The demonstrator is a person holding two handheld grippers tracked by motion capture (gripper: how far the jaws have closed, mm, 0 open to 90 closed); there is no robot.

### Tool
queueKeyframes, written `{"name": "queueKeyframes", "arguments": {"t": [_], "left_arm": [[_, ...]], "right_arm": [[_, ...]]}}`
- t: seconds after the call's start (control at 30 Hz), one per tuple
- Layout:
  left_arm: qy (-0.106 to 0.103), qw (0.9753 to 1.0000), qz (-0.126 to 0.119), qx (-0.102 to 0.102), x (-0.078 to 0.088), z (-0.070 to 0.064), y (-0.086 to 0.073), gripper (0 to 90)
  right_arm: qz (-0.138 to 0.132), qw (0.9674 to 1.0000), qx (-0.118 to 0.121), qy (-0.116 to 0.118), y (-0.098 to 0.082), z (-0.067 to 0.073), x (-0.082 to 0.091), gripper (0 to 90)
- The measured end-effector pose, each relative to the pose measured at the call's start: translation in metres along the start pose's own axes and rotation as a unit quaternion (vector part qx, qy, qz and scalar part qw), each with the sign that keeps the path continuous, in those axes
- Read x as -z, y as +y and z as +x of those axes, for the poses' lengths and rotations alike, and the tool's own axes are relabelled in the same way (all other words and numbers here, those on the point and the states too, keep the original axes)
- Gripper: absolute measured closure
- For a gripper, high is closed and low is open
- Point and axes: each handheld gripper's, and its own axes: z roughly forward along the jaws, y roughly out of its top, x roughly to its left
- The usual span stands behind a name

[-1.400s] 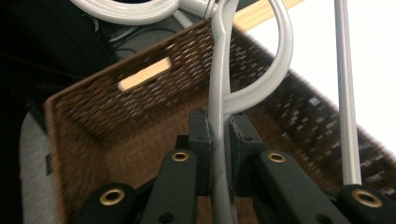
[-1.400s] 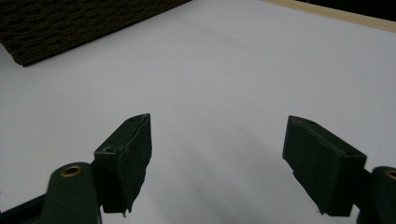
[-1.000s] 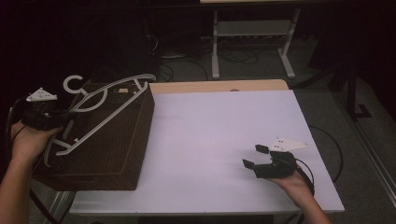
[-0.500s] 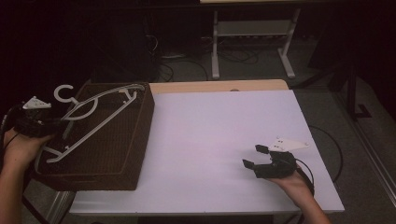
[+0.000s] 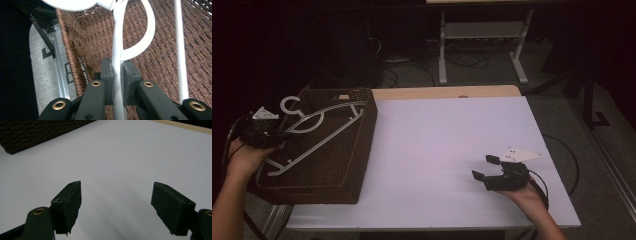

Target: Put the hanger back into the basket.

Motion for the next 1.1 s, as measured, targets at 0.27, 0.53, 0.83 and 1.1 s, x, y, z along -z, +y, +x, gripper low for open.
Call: {"name": "queueKeyframes", "arguments": {"t": [0.27,0.53,0.83,1.1], "left_arm": [[-0.017,0.9987,-0.042,0.022,0.006,0.001,0.001,49.6],[-0.056,0.9938,-0.088,0.037,0.017,-0.010,0.012,30.4],[-0.093,0.9848,-0.138,0.050,0.027,-0.036,0.030,18.5],[-0.126,0.9739,-0.182,0.050,0.032,-0.064,0.038,13.2]], "right_arm": [[-0.001,1.0000,0.000,-0.001,0.000,0.000,0.001,23.6],[-0.004,1.0000,-0.001,-0.001,0.000,-0.003,0.001,23.2],[-0.014,0.9999,0.004,-0.003,0.004,-0.005,0.004,20.9],[-0.015,0.9999,0.004,-0.001,0.009,-0.003,0.002,16.3]]}}
